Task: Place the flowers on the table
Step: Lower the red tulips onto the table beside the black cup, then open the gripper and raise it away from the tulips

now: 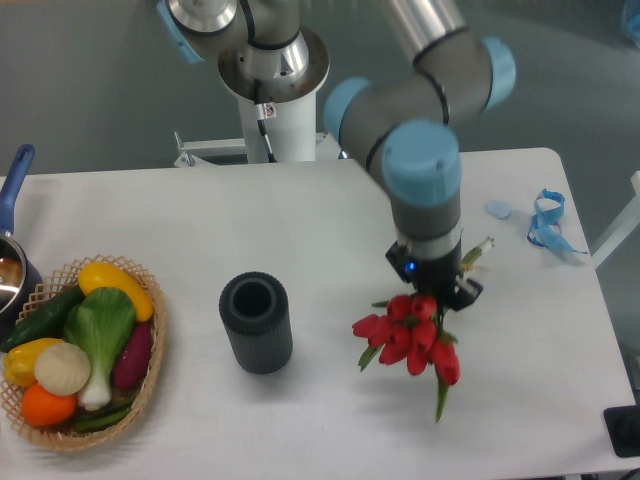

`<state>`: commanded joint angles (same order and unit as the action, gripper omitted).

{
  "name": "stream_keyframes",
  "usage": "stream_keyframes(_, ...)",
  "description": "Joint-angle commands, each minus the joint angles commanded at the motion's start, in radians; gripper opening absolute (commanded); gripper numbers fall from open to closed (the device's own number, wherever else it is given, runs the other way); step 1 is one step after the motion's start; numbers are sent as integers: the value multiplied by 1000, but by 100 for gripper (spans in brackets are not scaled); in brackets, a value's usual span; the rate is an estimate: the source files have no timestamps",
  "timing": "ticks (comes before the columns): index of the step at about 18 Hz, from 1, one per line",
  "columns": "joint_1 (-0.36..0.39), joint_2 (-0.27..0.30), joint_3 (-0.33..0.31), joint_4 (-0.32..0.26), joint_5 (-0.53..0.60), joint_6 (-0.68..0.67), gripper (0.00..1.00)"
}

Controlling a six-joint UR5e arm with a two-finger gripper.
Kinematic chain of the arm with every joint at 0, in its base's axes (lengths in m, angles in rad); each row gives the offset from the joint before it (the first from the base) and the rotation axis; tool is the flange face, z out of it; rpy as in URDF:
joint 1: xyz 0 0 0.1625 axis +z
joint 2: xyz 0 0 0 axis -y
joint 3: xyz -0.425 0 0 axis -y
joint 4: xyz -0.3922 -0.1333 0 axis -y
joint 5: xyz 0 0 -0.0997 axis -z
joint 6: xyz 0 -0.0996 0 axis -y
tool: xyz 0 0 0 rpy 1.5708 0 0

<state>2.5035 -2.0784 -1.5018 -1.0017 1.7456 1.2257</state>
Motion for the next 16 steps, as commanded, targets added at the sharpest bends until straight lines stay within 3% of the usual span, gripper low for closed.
stream_keyframes(5,-21,-117,55,-2,54,-2,36)
stream_keyframes(11,-35,-155,74,3,52,-6,38)
stream_keyframes(12,-35,-148,71,3,46,-3,58)
stream_keyframes(13,-32,-141,77,6,40,-2,89)
stream_keyframes(14,-31,-128,80,6,35,-3,100)
stream_keyframes(16,-29,-94,81,6,5,-6,100)
